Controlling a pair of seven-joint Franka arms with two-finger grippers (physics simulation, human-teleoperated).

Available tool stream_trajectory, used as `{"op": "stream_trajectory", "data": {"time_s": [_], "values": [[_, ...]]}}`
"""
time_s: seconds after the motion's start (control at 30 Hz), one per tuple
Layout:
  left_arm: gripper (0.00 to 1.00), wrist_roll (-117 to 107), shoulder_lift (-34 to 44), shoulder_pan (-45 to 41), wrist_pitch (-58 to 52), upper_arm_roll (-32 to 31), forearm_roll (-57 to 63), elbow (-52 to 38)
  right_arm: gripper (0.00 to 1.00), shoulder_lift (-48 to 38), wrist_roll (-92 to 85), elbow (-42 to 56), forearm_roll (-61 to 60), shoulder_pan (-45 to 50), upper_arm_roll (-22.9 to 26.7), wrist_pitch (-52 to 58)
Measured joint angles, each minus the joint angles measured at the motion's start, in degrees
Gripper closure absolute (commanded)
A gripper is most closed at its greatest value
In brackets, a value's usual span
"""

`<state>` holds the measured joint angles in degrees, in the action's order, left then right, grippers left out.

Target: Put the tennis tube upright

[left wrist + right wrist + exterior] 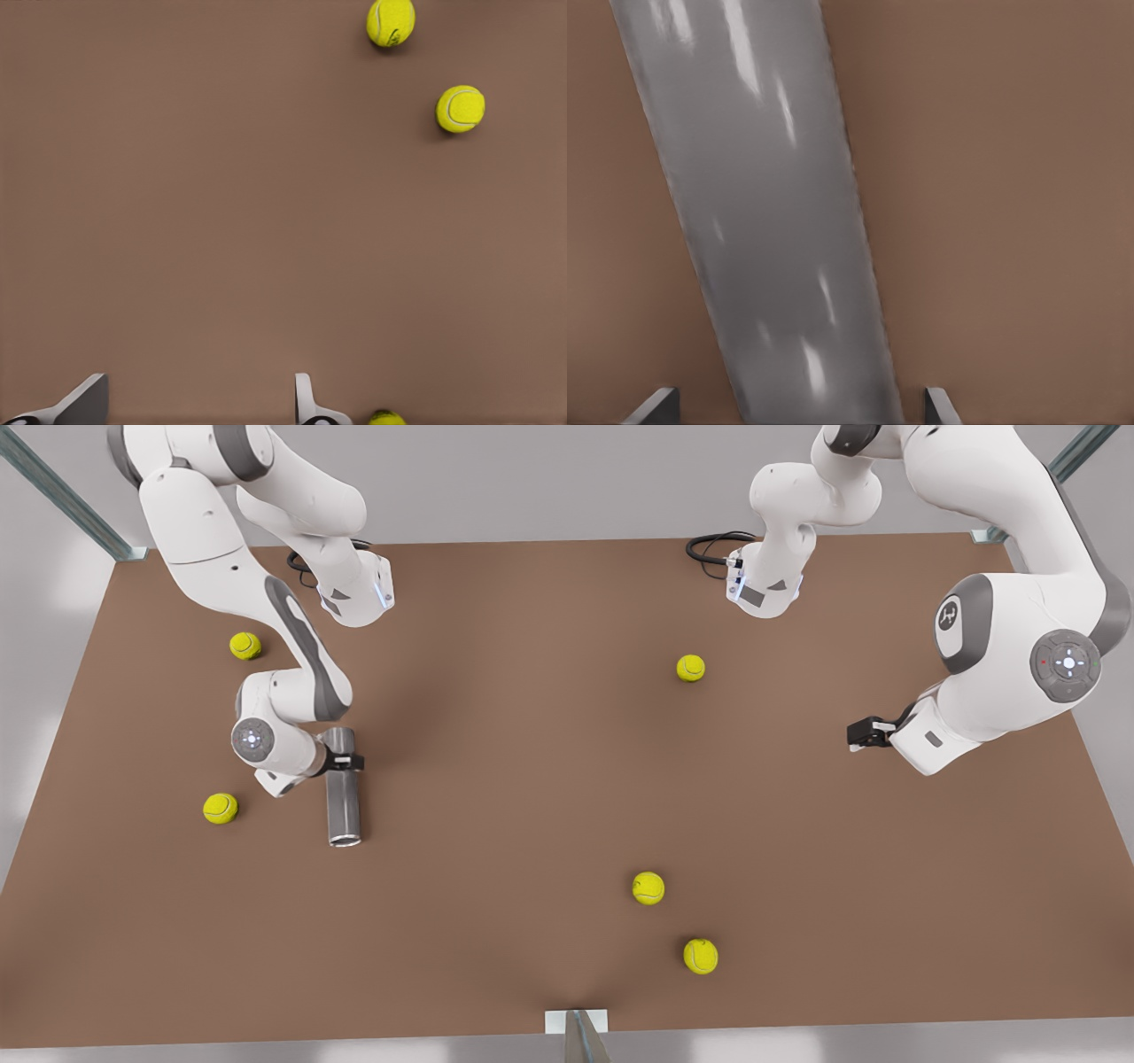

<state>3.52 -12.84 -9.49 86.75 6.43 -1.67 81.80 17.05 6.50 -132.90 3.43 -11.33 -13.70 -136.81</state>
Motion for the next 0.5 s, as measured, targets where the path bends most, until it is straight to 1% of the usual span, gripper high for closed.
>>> {"op": "stream_trajectory", "data": {"time_s": [0.1,0.23,0.4,0.43,0.47,0.5], "values": [[0.00,0.0,0.0,0.0,0.0,0.0,0.0,0.0,0.00,0.7,0.1,-0.3,0.0,0.0,0.0,-0.4],[0.00,0.0,-0.1,0.1,0.1,0.1,0.0,0.0,0.00,5.7,0.1,-0.2,0.7,-0.8,0.1,-3.8],[0.00,0.0,-0.1,0.1,0.1,0.0,0.0,0.0,0.00,6.2,0.1,-0.1,1.5,-1.3,0.1,-3.9],[0.00,0.0,-0.1,0.0,0.1,0.0,0.0,0.0,0.05,6.2,0.1,0.0,1.5,-1.3,0.1,-3.8],[0.00,0.0,-0.1,0.0,0.1,0.1,0.0,0.0,0.21,6.2,0.1,0.2,1.5,-1.3,0.1,-3.7],[0.00,0.0,-0.1,0.1,0.0,0.1,0.0,0.0,0.22,6.2,0.1,0.2,1.5,-1.3,0.0,-3.5]]}}
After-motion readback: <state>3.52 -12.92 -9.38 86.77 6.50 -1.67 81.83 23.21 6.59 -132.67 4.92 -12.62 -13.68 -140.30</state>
